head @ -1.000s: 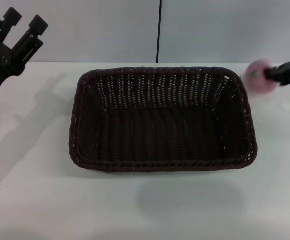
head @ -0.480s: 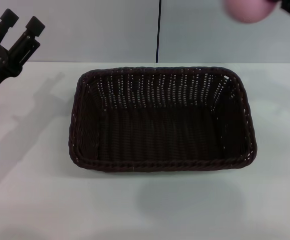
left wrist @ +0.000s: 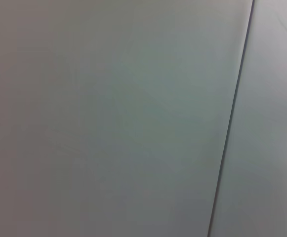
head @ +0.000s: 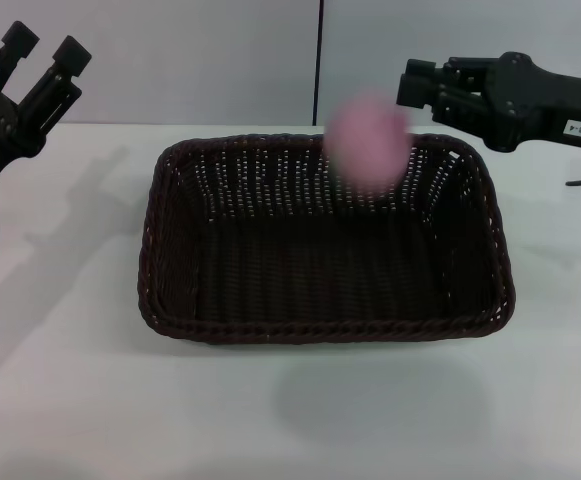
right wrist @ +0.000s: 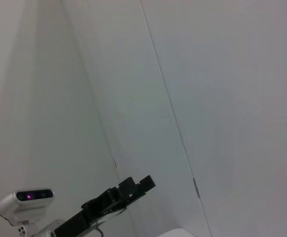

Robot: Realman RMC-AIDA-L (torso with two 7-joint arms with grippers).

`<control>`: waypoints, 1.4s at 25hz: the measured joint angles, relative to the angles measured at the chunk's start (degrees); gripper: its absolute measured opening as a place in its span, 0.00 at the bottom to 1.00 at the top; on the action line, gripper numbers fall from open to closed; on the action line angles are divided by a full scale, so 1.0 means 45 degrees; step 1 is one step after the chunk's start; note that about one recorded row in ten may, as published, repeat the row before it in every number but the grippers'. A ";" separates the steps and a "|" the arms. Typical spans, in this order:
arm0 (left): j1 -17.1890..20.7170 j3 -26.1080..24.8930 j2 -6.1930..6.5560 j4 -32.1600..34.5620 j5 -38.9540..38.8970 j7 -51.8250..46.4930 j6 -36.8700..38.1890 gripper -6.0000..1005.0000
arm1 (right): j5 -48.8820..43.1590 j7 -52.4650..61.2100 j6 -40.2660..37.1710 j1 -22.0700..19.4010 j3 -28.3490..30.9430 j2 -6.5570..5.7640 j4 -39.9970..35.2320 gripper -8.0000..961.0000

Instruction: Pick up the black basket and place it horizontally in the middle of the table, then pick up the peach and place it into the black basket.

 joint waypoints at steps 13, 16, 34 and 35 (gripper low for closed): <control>0.0043 -0.0100 0.0015 0.0000 -0.0022 0.0000 0.0258 0.72 | 0.0113 -0.0038 -0.0084 -0.0490 0.0856 0.0115 0.0054 0.49; 0.0103 -0.0242 0.0016 0.0000 -0.0048 0.0000 0.0446 0.72 | 0.1323 -0.0995 -0.0178 -0.1077 0.1494 0.0187 0.0706 0.50; 0.1145 -0.5664 -0.0022 -0.0992 -0.0060 0.0338 0.1933 0.70 | 0.8094 -0.7635 -0.0521 -0.3512 0.7154 0.0166 0.5831 0.52; 0.1145 -0.5664 -0.0022 -0.0992 -0.0060 0.0338 0.1933 0.70 | 0.8094 -0.7635 -0.0521 -0.3512 0.7154 0.0166 0.5831 0.52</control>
